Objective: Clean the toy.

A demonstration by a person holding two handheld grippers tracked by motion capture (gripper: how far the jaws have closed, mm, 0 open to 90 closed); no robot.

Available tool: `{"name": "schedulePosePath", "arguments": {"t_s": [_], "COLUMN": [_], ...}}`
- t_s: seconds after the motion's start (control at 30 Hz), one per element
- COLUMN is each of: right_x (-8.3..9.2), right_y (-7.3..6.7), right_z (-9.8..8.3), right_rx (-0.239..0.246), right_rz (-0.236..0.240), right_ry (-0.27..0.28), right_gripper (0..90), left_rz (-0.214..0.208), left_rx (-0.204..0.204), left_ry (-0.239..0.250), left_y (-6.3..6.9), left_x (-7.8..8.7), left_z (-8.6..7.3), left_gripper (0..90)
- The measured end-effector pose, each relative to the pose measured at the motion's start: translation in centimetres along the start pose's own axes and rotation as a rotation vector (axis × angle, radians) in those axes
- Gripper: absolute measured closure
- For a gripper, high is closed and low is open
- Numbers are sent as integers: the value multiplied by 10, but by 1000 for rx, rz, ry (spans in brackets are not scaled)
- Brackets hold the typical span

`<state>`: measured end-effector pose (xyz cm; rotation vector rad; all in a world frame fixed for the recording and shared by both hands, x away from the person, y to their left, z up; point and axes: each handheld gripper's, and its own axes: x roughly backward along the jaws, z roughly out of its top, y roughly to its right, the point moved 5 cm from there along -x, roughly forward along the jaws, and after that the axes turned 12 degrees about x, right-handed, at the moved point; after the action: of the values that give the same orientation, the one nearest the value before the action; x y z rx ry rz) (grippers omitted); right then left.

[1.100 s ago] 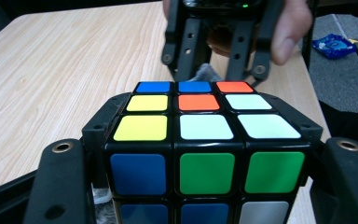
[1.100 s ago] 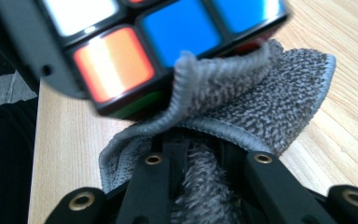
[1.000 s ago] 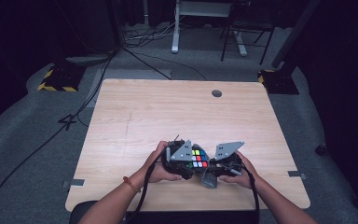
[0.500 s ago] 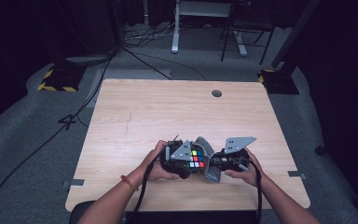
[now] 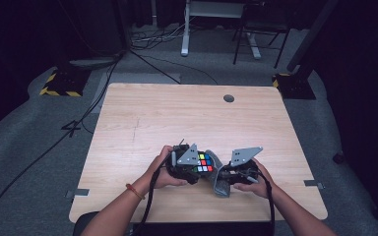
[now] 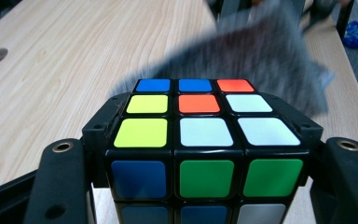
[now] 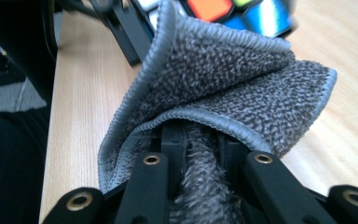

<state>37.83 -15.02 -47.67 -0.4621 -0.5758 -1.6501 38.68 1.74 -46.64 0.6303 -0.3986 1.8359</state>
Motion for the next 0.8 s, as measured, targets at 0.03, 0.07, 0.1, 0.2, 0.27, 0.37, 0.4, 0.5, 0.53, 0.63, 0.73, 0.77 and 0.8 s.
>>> {"name": "schedulePosePath", "arguments": {"t_s": [0.03, 0.07, 0.1, 0.2, 0.27, 0.37, 0.4, 0.5, 0.53, 0.63, 0.73, 0.77, 0.8], "right_x": [4, 8, 10, 21, 28, 38, 40, 40, 39, 34, 31, 31, 32], "right_y": [2, 4, 6, 10, 12, 14, 15, 19, 21, 26, 30, 30, 29], "right_z": [1, 2, 3, 5, 8, 11, 11, 7, 3, -7, -18, -22, -26], "right_rx": [-9, -19, -20, -31, -32, -13, 3, 1, 2, -12, -48, -48, -37], "right_rz": [-7, -15, -21, -40, -39, -74, -98, -123, -136, -146, -140, -139, -147], "right_ry": [16, 29, 34, 75, 112, 108, 77, 14, -19, -78, -109, -125, -152], "right_gripper": [771, 770, 769, 769, 767, 768, 767, 767, 767, 766, 766, 766, 765], "left_rz": [4, 6, 2, 10, 7, 11, 11, 11, 5, -2, -25, -33, -47], "left_rx": [-1, -3, 0, -4, -3, -2, -7, 4, 9, 14, 41, 42, 38], "left_ry": [-7, -10, -15, -47, -72, -104, -111, -139, -145, -148, -140, -136, -138], "left_y": [0, -1, 0, 0, -1, -1, -1, -1, -2, -2, -1, 0, 1], "left_x": [-1, -2, -3, -9, -13, -17, -17, -19, -20, -21, -23, -25, -27], "left_z": [-1, -1, -2, -6, -9, -13, -13, -16, -17, -20, -22, -22, -23], "left_gripper": [329, 329, 329, 329, 329, 329, 329, 328, 328, 328, 329, 329, 329]}}
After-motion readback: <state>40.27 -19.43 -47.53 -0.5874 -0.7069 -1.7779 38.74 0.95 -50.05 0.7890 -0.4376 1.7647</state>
